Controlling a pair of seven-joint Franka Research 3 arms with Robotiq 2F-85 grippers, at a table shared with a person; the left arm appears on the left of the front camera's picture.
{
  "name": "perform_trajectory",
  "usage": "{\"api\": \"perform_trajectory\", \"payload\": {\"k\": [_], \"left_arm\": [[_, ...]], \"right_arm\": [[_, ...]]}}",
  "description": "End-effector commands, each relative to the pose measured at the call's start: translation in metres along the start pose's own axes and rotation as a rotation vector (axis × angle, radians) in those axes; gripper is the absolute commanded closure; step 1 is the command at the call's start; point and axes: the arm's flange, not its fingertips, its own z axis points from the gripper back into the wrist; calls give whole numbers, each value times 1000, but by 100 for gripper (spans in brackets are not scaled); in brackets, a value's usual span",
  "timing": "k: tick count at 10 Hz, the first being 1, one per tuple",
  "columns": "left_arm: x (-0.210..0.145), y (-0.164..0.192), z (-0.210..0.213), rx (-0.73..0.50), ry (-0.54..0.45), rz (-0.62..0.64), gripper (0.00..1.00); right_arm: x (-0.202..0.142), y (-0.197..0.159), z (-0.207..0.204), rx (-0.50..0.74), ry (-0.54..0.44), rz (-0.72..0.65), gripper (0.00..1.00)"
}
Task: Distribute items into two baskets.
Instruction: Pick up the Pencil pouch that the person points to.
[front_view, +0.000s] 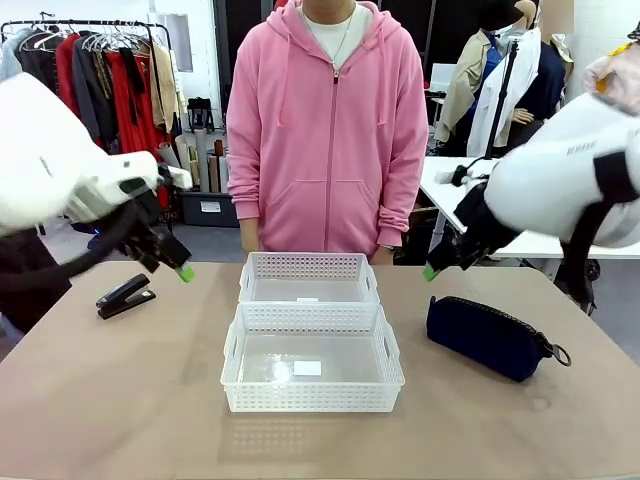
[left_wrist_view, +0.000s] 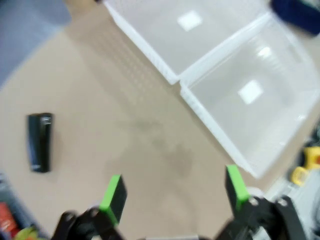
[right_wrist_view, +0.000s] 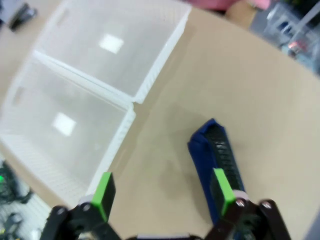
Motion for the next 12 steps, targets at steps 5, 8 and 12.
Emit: {"api": "perform_trajectory", "payload": {"k": [5, 8, 12], "left_arm": [[-33, 66, 100, -190, -71, 92, 0], [-83, 76, 164, -133, -196, 115, 0], [-121, 92, 182, -81, -288, 174, 0]], "right_arm": [[7, -113, 55, 251, -40, -235, 0], [-30, -165, 93, 312, -147, -347, 0], [-69, -202, 121, 362, -262, -411, 0]]}}
